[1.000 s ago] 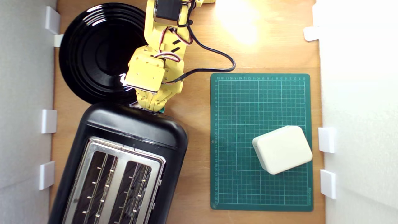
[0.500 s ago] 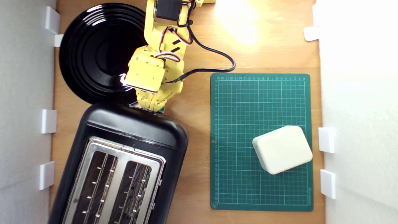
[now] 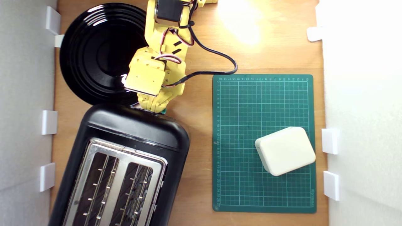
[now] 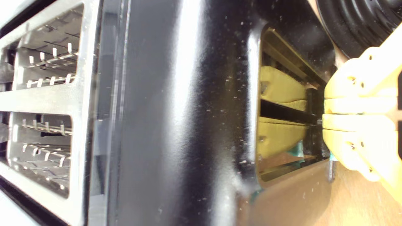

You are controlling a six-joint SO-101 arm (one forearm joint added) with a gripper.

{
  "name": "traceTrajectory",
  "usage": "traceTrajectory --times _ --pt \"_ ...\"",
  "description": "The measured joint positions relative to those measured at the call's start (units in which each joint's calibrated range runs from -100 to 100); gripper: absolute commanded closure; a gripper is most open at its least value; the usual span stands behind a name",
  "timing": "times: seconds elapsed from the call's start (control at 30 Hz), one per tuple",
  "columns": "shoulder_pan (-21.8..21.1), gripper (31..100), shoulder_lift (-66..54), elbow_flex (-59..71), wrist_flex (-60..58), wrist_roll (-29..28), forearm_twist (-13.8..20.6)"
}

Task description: Start toaster

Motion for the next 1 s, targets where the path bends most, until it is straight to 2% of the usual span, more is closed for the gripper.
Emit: traceTrajectory --times 0.53,0.8,1.0 --pt "-0.36 98.9 -2.00 -2.69 0.17 0.00 0.00" --pt "-1.72 98.9 -12.51 6.02 0.00 1.02 0.29" --pt "-3.07 98.9 -20.01 6.58 0.00 1.08 0.19"
